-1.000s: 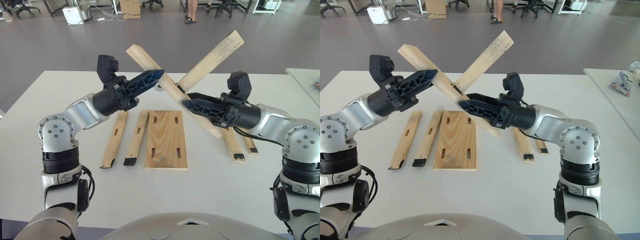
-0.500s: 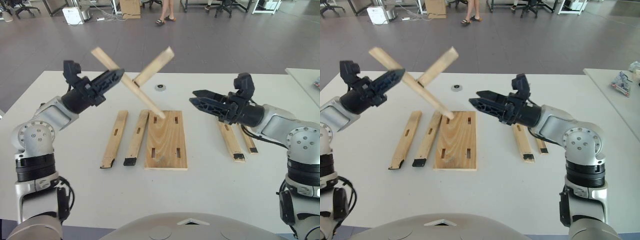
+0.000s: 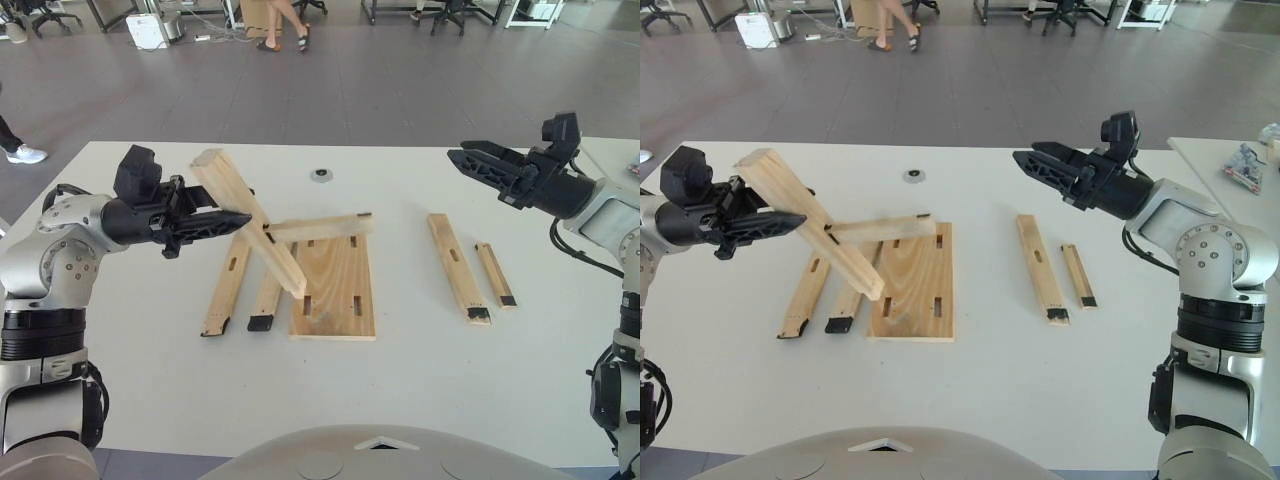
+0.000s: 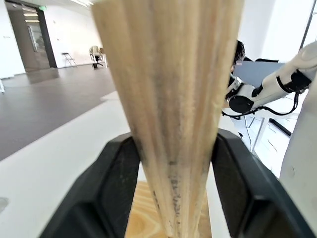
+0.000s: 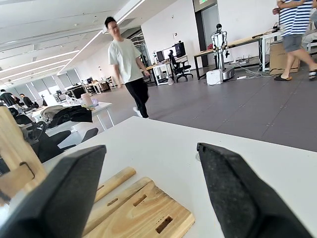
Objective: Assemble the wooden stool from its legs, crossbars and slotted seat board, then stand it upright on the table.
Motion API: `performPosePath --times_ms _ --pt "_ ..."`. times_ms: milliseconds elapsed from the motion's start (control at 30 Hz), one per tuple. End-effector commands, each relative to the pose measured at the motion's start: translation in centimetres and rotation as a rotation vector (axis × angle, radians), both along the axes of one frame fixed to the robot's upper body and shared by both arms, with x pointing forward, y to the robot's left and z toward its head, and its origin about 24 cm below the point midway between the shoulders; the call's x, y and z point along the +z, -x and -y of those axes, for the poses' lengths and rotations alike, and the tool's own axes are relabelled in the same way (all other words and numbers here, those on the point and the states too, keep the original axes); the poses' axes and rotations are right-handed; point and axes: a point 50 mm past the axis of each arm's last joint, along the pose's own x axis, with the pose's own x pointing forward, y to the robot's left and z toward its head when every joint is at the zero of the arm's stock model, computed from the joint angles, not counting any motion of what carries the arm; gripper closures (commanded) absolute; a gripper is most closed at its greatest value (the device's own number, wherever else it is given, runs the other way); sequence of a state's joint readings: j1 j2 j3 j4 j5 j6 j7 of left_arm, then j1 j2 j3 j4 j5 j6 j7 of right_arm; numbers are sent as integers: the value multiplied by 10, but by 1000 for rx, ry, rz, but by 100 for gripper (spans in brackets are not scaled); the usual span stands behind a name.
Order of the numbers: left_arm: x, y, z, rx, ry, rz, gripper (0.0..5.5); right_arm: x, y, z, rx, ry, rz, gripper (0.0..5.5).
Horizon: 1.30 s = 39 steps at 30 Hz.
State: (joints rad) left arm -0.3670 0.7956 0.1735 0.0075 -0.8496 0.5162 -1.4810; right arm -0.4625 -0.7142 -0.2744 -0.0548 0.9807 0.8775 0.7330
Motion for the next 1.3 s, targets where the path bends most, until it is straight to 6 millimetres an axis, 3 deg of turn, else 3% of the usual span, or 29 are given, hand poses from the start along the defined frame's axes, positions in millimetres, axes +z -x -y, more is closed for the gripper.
performPosePath --times_ms 33,333,667,1300 --pt "-8 1 -1 -27 -33 28 339 5 -3 -1 0 4 31 206" --pt "-27 5 7 14 2 45 339 7 -8 -2 -1 8 37 206" --pt "-27 12 17 13 -17 29 339 6 -8 0 -7 6 33 206" --pt "-24 15 10 54 -58 33 339 3 -6 0 -7 -4 24 206"
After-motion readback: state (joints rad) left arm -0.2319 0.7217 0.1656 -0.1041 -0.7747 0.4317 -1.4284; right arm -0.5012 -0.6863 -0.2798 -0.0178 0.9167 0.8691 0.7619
